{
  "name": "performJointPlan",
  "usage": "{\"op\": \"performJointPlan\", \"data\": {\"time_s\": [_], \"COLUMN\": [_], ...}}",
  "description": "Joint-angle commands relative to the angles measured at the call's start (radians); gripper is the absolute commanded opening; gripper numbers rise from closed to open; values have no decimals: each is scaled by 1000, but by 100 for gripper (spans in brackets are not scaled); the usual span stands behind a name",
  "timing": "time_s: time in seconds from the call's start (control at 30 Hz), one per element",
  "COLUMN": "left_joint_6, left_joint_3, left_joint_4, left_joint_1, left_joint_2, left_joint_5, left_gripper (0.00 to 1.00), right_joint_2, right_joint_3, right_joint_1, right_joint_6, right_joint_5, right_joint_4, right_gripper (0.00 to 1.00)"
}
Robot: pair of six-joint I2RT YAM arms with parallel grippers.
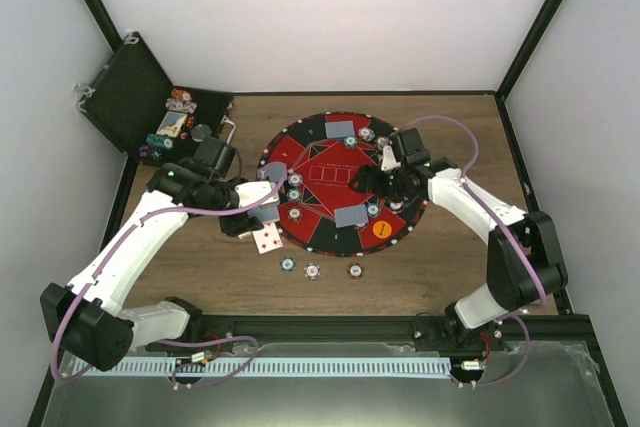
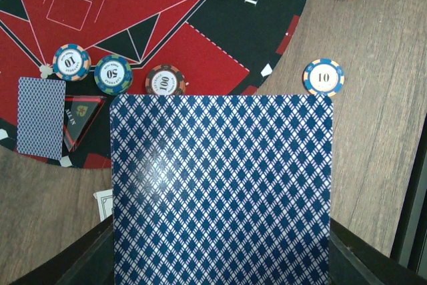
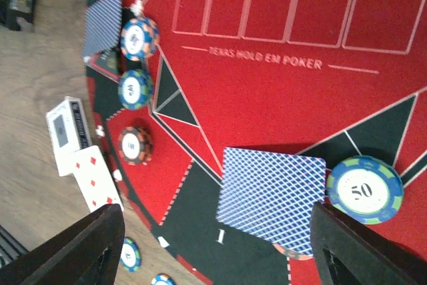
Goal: Distribute texas hold em gaming equipment
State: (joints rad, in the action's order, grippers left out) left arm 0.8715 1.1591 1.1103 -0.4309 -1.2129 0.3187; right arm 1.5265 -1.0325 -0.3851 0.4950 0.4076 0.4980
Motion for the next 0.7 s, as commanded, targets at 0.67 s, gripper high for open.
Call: {"op": "performJointPlan", "data": {"time_s": [0.67], "left_joint_6": [6], "left_joint_3": [64], "left_joint_4": [2], "left_joint_1": [0], "left_joint_2": [-46], "left_joint_5": [25], "left_gripper": [4], "right_joint_2": [-58], "right_joint_3": [-93], "right_joint_1": [-171], "right_joint_6": [200], "right_joint_5": [318], "right_joint_4": [-243], "right_gripper": [100]}}
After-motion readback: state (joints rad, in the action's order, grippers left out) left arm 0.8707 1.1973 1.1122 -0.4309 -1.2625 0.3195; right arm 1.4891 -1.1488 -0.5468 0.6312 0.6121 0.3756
